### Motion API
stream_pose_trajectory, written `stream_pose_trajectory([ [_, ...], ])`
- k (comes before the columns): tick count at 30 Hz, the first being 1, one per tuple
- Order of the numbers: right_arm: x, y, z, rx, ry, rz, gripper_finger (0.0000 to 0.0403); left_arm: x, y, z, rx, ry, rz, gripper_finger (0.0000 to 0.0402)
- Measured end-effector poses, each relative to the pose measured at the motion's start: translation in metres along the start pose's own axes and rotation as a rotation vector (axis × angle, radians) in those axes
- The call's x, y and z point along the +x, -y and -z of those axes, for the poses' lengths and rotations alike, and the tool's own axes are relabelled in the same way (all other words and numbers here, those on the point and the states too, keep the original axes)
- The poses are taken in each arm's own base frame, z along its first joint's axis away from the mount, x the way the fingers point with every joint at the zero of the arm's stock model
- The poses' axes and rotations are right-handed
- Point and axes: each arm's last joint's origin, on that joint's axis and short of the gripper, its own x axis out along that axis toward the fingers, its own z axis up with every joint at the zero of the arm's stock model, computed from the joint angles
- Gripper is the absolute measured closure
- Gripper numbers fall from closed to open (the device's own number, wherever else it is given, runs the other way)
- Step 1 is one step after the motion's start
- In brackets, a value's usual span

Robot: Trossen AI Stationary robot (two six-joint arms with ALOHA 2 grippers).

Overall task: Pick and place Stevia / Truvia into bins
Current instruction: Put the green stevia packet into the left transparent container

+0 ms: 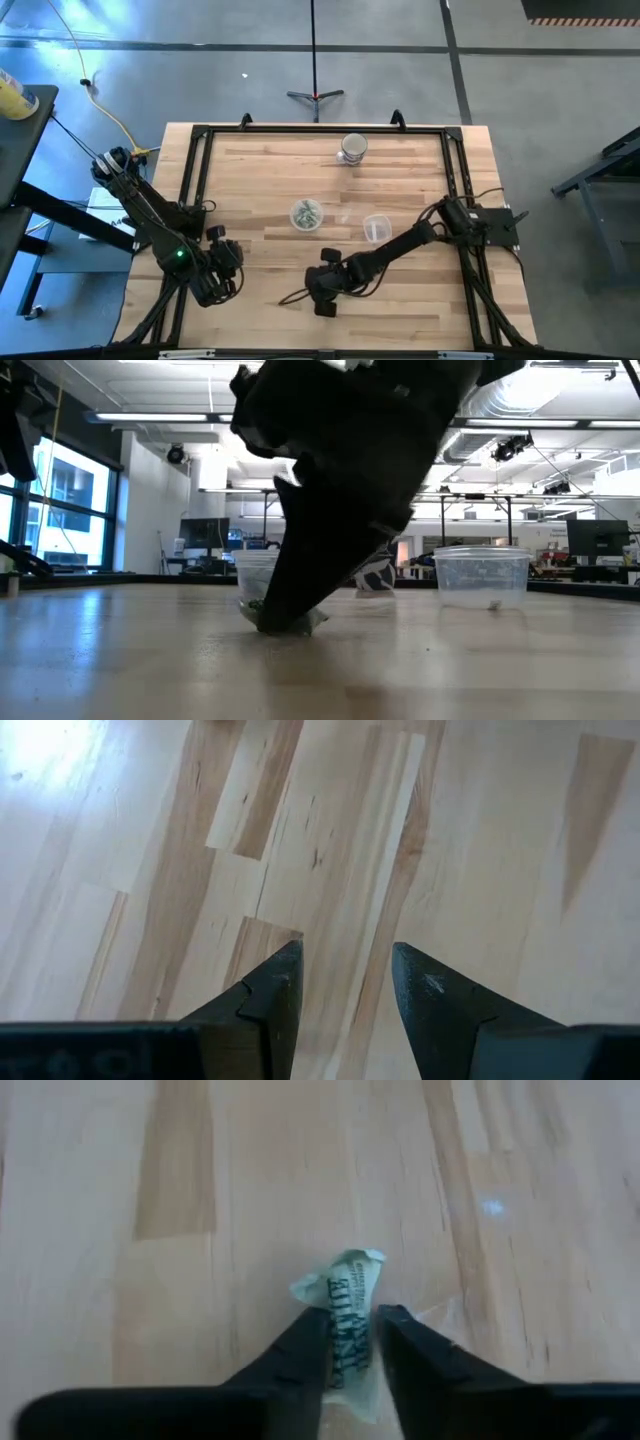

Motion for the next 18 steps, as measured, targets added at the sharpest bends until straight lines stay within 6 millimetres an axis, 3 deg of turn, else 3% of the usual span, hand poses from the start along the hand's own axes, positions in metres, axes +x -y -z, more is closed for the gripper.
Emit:
stream_pose_trajectory([
  [5, 0.002, 0.023, -0.012, 0.116, -0.002, 0.008, 0.0389, 0.0, 0.0, 0.0, 0.003, -0.002, -0.003, 0.0214],
  [8, -0.008, 0.034, -0.021, 0.149, 0.015, 0.006, 0.0394, 0.0, 0.0, 0.0, 0.004, -0.012, 0.002, 0.0214],
  [15, -0.079, 0.085, -0.06, 0.18, 0.15, 0.109, 0.0399, 0.0, 0.0, 0.0, -0.033, 0.012, -0.007, 0.0214],
  [18, -0.095, 0.115, -0.069, 0.199, 0.188, 0.188, 0.0394, 0.0, 0.0, 0.0, -0.063, 0.014, -0.008, 0.0214],
])
